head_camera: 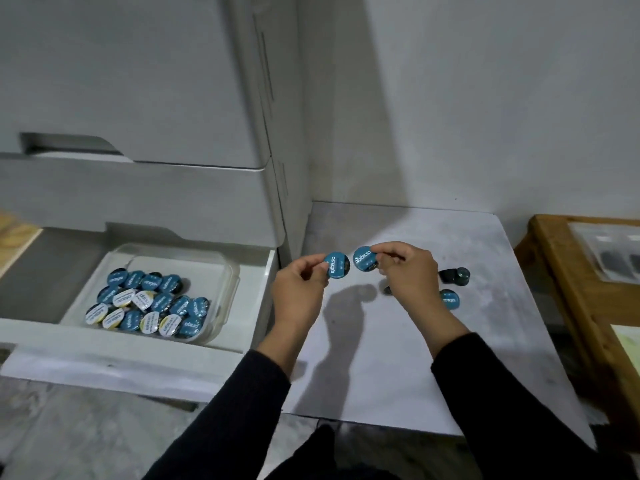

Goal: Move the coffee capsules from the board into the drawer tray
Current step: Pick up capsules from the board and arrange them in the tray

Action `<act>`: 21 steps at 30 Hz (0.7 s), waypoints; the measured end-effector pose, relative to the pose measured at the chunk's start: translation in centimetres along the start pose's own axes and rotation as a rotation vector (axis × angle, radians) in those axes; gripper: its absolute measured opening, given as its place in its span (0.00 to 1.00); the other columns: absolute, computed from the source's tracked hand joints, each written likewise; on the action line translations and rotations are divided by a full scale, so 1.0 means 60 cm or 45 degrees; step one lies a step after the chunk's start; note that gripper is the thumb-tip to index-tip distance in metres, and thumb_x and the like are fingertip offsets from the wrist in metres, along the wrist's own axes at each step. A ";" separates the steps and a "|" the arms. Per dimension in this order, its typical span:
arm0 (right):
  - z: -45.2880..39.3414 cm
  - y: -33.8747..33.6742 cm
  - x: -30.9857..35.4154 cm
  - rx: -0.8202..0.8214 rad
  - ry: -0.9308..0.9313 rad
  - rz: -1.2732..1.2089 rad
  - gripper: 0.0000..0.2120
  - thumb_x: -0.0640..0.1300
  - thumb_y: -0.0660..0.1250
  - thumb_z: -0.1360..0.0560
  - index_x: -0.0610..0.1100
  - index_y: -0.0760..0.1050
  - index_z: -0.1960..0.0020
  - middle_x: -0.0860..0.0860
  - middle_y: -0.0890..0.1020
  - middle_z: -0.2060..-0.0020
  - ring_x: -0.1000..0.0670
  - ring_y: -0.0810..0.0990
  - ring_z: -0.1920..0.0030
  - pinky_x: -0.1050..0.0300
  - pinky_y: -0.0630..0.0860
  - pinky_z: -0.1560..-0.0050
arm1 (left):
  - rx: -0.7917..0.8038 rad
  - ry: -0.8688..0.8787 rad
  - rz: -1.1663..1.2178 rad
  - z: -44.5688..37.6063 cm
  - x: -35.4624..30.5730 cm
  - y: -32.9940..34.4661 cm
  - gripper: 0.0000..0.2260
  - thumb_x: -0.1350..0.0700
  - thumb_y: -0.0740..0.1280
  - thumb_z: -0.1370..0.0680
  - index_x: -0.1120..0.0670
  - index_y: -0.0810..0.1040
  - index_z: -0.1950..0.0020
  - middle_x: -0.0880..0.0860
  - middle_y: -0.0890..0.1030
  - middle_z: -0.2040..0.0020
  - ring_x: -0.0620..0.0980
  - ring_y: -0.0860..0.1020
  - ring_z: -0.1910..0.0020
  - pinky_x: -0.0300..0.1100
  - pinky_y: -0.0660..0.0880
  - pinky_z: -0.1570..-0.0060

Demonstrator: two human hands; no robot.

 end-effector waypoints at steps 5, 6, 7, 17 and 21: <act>0.045 0.028 0.042 0.025 -0.042 -0.059 0.09 0.35 0.64 0.27 0.45 0.82 0.55 0.48 0.83 0.62 0.46 0.82 0.57 0.53 0.78 0.51 | -0.038 0.082 -0.088 -0.005 -0.017 -0.074 0.06 0.57 0.68 0.25 0.51 0.83 0.52 0.47 0.83 0.64 0.39 0.79 0.67 0.35 0.76 0.57; 0.052 0.039 0.049 0.040 -0.052 -0.056 0.10 0.35 0.64 0.27 0.47 0.82 0.57 0.48 0.83 0.62 0.47 0.82 0.58 0.55 0.78 0.52 | -0.035 0.079 -0.079 -0.007 -0.018 -0.089 0.06 0.57 0.68 0.25 0.52 0.83 0.51 0.46 0.82 0.65 0.38 0.78 0.69 0.34 0.77 0.57; 0.057 0.051 0.055 0.060 -0.059 -0.055 0.10 0.36 0.65 0.27 0.49 0.81 0.58 0.49 0.82 0.63 0.47 0.81 0.59 0.55 0.78 0.53 | -0.022 0.069 -0.070 -0.012 -0.017 -0.106 0.06 0.58 0.68 0.25 0.52 0.83 0.51 0.47 0.82 0.64 0.39 0.78 0.69 0.35 0.77 0.56; 0.098 0.274 0.132 0.300 -0.065 -0.058 0.08 0.32 0.64 0.27 0.40 0.82 0.55 0.46 0.78 0.70 0.53 0.73 0.70 0.73 0.71 0.68 | 0.223 0.046 -0.289 -0.118 0.009 -0.348 0.08 0.59 0.68 0.25 0.45 0.82 0.60 0.48 0.84 0.61 0.47 0.81 0.61 0.44 0.79 0.53; 0.107 0.378 0.147 0.332 -0.065 0.052 0.09 0.34 0.67 0.28 0.45 0.83 0.58 0.51 0.81 0.68 0.53 0.77 0.67 0.62 0.75 0.60 | 0.315 0.050 -0.459 -0.179 0.018 -0.420 0.04 0.58 0.68 0.25 0.50 0.82 0.57 0.49 0.83 0.63 0.45 0.78 0.67 0.39 0.77 0.60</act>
Point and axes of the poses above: each hand's wrist, its own z-axis away from the middle knuckle, its own y-axis out of the palm, x = y × z, the point moved 3 cm from there along -z, towards the middle knuckle
